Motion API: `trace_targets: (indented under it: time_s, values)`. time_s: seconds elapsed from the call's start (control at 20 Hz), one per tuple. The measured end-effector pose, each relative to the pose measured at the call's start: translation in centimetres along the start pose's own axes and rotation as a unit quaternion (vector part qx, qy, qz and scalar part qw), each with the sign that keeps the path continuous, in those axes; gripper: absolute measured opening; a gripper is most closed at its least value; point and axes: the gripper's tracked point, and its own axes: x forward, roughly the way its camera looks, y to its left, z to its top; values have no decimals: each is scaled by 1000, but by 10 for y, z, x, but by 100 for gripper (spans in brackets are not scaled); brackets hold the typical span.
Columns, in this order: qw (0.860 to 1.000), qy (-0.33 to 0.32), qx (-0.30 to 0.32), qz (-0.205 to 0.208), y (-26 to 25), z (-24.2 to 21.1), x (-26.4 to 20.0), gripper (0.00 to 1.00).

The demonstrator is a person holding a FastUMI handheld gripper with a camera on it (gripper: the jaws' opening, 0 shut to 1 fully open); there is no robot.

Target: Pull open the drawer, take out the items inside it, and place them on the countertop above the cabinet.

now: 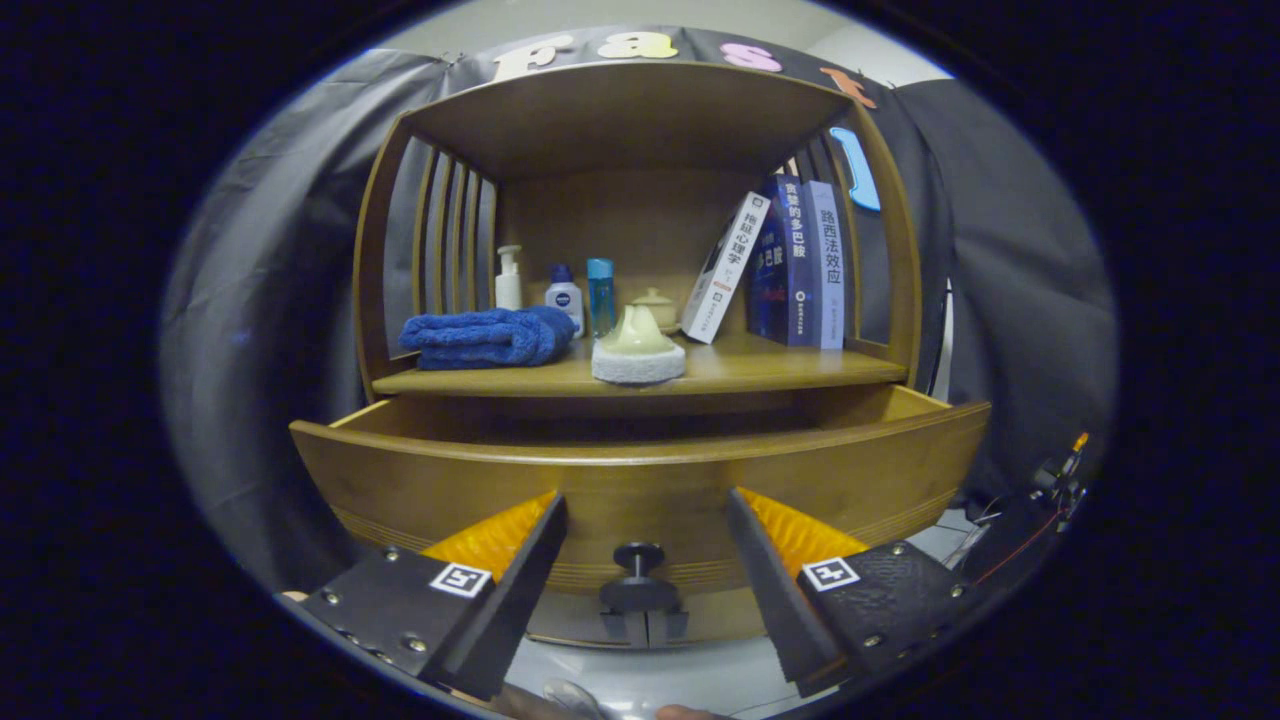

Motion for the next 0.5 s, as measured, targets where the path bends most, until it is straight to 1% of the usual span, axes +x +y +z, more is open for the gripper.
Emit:
trace_targets:
  time_s: [0.5]
  values:
    - [1000, 1, -4, -6, 3, 7, 45, 97]
